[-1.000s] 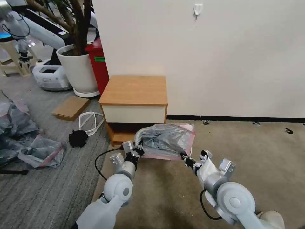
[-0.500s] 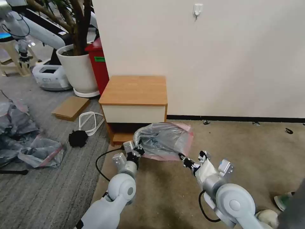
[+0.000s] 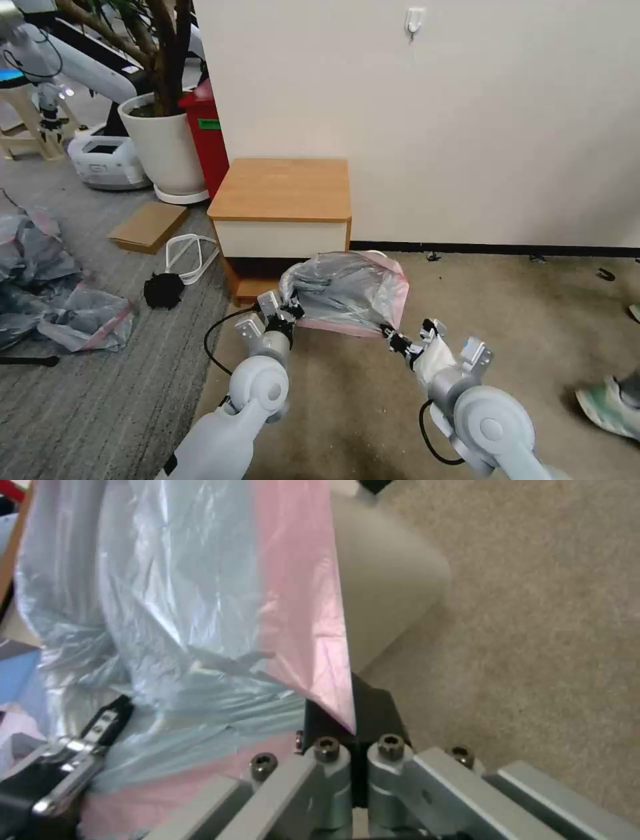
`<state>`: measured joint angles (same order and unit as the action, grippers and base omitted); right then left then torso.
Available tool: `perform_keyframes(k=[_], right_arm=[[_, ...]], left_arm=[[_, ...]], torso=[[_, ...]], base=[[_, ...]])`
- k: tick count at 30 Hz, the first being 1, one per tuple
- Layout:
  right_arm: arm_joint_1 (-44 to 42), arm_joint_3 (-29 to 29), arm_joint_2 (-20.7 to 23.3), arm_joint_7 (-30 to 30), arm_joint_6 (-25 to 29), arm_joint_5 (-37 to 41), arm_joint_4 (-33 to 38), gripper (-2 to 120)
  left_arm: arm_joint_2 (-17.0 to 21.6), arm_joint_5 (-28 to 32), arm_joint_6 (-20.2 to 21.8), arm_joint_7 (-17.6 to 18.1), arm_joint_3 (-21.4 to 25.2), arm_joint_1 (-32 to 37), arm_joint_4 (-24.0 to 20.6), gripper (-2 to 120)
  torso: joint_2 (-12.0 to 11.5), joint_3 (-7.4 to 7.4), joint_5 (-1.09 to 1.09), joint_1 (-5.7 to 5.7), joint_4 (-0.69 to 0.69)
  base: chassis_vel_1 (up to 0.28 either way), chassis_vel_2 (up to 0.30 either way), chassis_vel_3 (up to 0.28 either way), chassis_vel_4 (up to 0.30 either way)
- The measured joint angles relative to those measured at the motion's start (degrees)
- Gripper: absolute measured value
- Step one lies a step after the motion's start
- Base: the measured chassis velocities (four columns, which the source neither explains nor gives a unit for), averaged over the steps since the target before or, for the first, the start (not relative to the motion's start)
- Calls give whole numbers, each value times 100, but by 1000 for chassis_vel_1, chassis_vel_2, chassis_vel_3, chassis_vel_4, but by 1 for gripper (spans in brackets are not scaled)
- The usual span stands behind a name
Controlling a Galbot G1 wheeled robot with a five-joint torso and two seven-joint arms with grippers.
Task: Pick up the garbage bag from the table and place it over the trash can.
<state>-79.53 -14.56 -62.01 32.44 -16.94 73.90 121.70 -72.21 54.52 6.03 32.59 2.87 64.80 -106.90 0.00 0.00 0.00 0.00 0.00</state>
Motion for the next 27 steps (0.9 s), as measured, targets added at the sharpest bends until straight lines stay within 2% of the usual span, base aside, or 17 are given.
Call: perform_keyframes(k=[10, 17, 27], right_arm=[[125, 6, 19, -5, 26, -78, -185, 0], [218, 95, -7, -5, 59, -253, -369, 0], [250, 147, 20, -7, 141, -502, -497, 2]], left_arm=[[114, 79, 322, -15, 26, 116, -179, 3], [125, 367, 677, 27, 51, 177, -378, 3], [139, 517, 817, 177, 30, 196, -448, 3]], torso=[[0, 0, 0, 0, 0], [0, 0, 0, 0, 0], [0, 0, 0, 0, 0]], base=[[0, 0, 0, 0], [0, 0, 0, 0], [0, 0, 0, 0]])
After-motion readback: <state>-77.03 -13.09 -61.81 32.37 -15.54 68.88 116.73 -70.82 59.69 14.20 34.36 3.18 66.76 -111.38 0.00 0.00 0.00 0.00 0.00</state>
